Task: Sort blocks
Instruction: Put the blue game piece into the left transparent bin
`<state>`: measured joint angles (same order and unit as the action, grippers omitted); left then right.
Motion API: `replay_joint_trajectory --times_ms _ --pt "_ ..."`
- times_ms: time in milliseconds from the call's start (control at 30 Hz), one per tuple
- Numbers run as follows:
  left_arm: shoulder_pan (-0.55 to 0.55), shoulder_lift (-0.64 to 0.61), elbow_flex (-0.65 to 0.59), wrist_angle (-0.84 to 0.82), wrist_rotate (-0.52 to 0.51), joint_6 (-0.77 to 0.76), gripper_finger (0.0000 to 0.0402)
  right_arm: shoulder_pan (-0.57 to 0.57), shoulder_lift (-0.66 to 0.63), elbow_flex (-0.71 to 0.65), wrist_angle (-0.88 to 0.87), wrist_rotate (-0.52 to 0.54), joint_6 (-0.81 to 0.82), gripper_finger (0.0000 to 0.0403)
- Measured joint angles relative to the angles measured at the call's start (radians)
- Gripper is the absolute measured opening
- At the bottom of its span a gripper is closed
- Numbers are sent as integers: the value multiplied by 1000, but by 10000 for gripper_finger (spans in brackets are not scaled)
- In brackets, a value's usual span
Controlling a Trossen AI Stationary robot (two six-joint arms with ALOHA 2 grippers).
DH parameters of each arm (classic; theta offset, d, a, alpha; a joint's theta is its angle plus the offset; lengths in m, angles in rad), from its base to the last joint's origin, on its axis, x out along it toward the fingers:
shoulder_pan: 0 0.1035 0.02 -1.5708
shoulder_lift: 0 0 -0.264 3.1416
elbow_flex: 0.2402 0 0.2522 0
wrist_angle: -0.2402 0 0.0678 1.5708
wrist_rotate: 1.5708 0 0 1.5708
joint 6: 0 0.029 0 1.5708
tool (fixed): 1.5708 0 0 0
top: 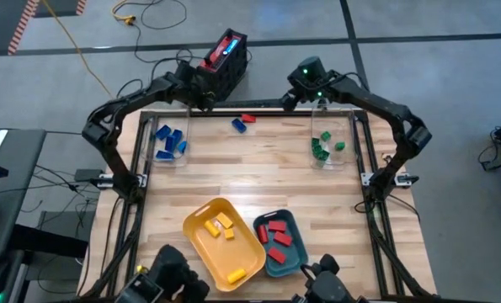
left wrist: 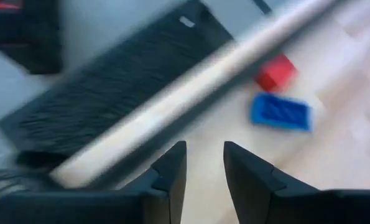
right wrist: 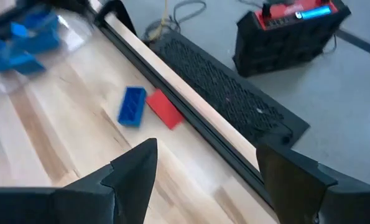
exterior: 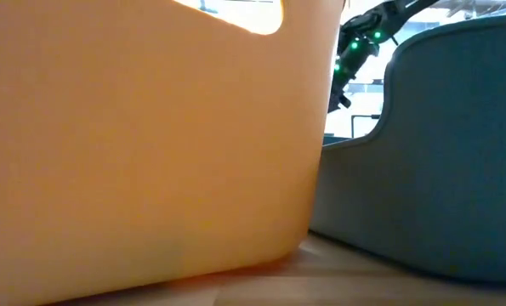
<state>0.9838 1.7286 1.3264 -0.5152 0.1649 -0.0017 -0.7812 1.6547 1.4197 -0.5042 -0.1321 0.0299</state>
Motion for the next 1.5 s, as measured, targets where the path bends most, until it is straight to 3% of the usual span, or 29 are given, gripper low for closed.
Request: replay_joint_trajectory --times_ms 200,400,500,800,933,1200,1500 --pt "4 96 123 -144 122 284 92 27 0 14 37 -2 49 290" --pt "-72 137 219 -245 138 858 91 40 0 21 30 -2 53 290" --pt "-115 139 219 -233 108 1037 91 41 0 22 26 -2 68 290" --pt "-227 140 221 -220 -36 988 91 49 -8 23 29 -1 97 290" --pt "-247 197 263 -244 -97 960 91 60 -8 23 50 -2 102 290" --pt "-248 326 509 -369 -41 898 92 75 -9 67 1 -2 102 290" --pt "-245 340 535 -349 -16 875 96 74 -8 77 -11 -2 102 290"
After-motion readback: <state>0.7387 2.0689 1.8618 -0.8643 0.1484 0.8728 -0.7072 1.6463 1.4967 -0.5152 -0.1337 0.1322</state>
